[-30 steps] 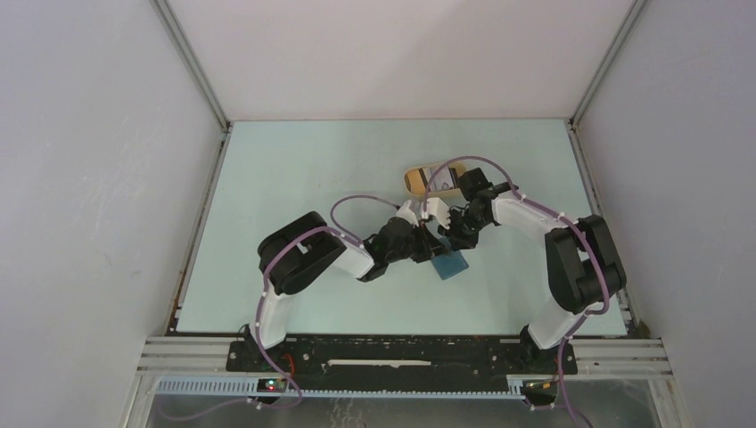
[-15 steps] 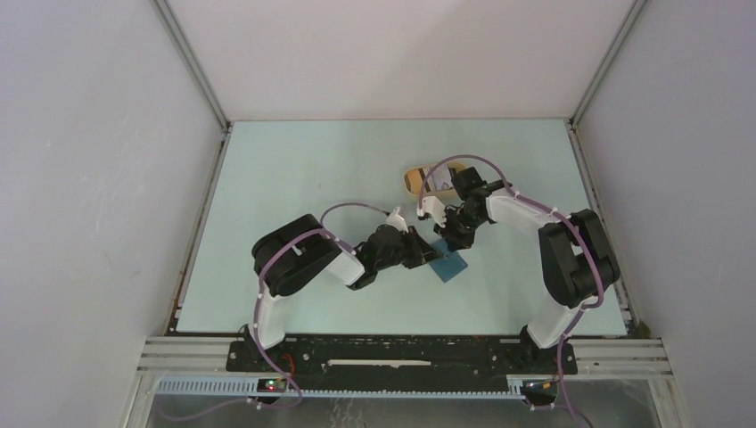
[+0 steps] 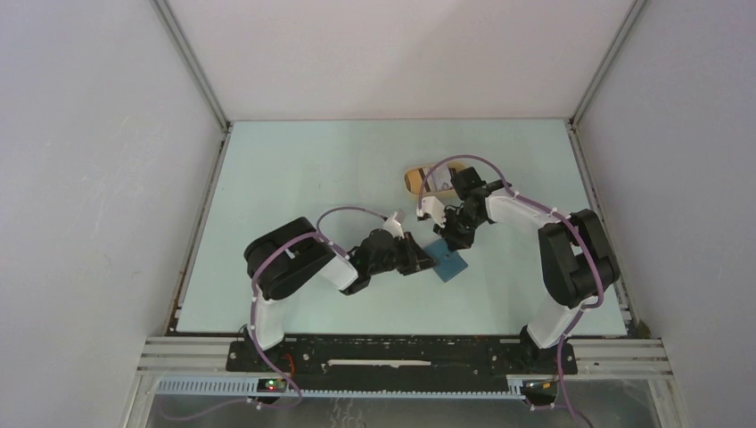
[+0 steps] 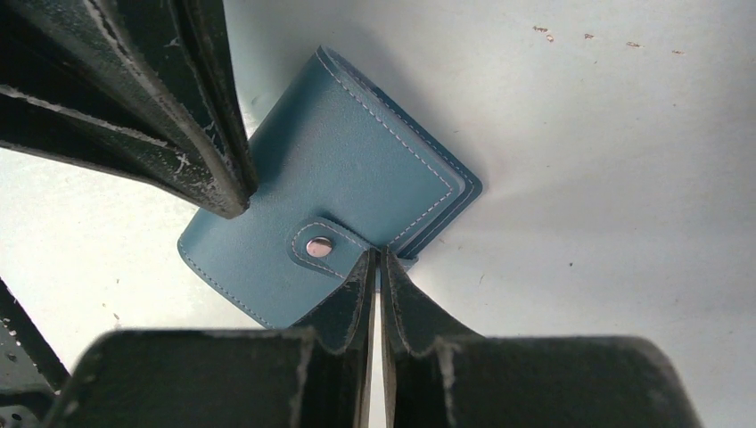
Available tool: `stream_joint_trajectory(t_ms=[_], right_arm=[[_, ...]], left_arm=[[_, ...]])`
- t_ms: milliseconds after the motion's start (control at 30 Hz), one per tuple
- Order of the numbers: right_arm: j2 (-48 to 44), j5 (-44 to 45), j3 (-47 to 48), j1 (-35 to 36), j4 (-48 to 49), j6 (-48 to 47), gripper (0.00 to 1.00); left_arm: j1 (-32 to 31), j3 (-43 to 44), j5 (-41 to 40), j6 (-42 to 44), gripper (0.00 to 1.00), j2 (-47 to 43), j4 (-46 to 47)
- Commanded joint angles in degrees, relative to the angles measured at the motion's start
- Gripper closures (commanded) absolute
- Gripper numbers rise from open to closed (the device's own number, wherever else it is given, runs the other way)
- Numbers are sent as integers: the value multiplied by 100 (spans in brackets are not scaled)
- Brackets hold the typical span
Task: Put the credit cards into the card holder
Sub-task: Close the card holder at the center of the board.
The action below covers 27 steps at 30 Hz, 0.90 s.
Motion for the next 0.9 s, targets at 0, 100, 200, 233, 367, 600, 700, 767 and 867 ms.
stream_joint_trajectory(t_ms=[0, 100, 200, 233, 367, 600, 700, 767, 867], right_arm=[[204, 45, 41, 62, 32, 28, 89], [213, 47, 38, 72, 41, 37, 89], [220, 50, 43, 71, 42, 35, 89], [222, 50, 39, 71, 48, 37, 89], [222, 50, 36, 71, 46, 46, 89], [240, 50, 35, 71, 41, 55, 90], [249, 50, 37, 71, 42, 50, 90], [253, 54, 42, 71, 41, 46, 90], [250, 58, 40, 71, 41, 54, 90]], left_arm=[[-2, -141, 234, -163, 91, 104, 753], [38, -231, 229, -298, 92, 101, 1146], [66, -267, 207, -387, 93, 70, 1381], [74, -218, 215, -407, 93, 80, 1384], [79, 123, 353, -567, 93, 331, 1404], [107, 556, 445, -813, 93, 886, 1464], [104, 637, 448, -838, 93, 939, 1473], [120, 636, 424, -841, 93, 924, 1459], [140, 624, 383, -839, 93, 858, 1477]])
